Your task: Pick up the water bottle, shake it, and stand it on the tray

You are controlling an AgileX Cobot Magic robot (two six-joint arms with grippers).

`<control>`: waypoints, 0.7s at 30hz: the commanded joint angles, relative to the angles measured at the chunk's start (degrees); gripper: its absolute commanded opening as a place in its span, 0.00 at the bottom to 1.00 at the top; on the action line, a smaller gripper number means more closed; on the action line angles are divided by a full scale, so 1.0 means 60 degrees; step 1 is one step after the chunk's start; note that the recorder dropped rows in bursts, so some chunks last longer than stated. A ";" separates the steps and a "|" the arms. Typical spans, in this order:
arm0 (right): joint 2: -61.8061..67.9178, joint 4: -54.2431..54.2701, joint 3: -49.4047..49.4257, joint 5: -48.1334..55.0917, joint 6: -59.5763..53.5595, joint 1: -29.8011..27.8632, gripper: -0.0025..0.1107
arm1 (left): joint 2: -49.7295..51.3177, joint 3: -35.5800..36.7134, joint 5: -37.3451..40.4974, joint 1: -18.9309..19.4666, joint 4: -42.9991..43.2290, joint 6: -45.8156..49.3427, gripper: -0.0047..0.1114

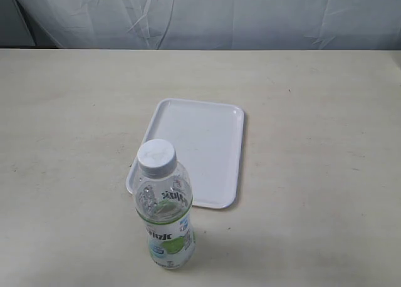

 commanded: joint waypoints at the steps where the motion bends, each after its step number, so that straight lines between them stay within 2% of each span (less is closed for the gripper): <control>1: 0.2708 -0.1145 -0.1672 0.2647 -0.1384 0.0039 0.02 | -0.0043 0.0036 -0.0097 -0.0003 -0.0023 -0.0037 0.04; 3: 0.4482 -0.1857 -0.2429 0.3741 -0.1384 0.0039 0.02 | -0.0043 0.0036 -0.0097 -0.0003 -0.0023 -0.0037 0.04; 6: 0.6505 -0.2241 -0.3136 0.4436 -0.1433 0.0039 0.02 | -0.0043 0.0036 -0.0097 -0.0003 -0.0023 -0.0037 0.04; 10: 0.7697 -0.0664 -0.2962 0.4500 -0.3388 0.0264 0.02 | -0.0043 0.0036 -0.0097 -0.0003 -0.0023 -0.0037 0.04; 12: 0.7690 0.0071 -0.2514 0.4135 -0.4148 0.0793 0.02 | -0.0043 0.0036 -0.0097 -0.0003 -0.0023 -0.0037 0.04; 21: 0.7436 0.0221 -0.0832 0.2725 -0.4181 0.3922 0.02 | -0.0043 0.0036 -0.0097 -0.0003 -0.0023 -0.0021 0.04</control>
